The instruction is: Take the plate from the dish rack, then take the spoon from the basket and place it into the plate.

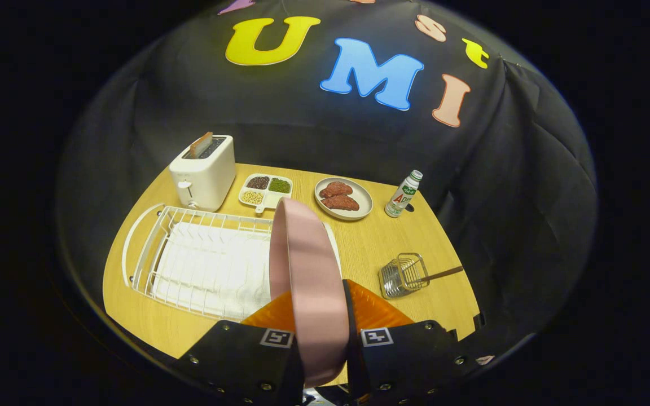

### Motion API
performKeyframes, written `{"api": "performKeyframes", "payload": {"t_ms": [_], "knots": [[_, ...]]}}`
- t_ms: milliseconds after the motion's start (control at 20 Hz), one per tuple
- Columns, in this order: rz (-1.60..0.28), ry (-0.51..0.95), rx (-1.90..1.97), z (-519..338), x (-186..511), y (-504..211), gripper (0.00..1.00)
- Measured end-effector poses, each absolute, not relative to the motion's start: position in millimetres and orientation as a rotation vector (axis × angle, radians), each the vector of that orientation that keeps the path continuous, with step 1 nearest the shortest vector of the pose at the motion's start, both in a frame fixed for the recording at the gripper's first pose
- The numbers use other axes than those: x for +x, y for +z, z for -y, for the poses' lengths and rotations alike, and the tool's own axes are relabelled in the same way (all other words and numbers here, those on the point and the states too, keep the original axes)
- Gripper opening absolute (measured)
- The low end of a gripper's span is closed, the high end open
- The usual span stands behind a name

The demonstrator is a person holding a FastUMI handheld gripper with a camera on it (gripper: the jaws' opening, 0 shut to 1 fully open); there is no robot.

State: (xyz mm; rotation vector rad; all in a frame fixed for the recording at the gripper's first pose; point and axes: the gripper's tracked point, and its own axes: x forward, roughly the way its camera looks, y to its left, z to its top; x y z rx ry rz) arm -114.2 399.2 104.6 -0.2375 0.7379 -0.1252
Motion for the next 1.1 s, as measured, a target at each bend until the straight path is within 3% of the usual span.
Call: {"api": "performKeyframes", "payload": {"t_ms": [450, 1100], "knots": [[-0.843, 0.014, -0.108, -394.0, -205.7, 33.1, 0.29], [-0.995, 0.130, 0.335, -406.7, -209.9, -63.6, 0.29]]}}
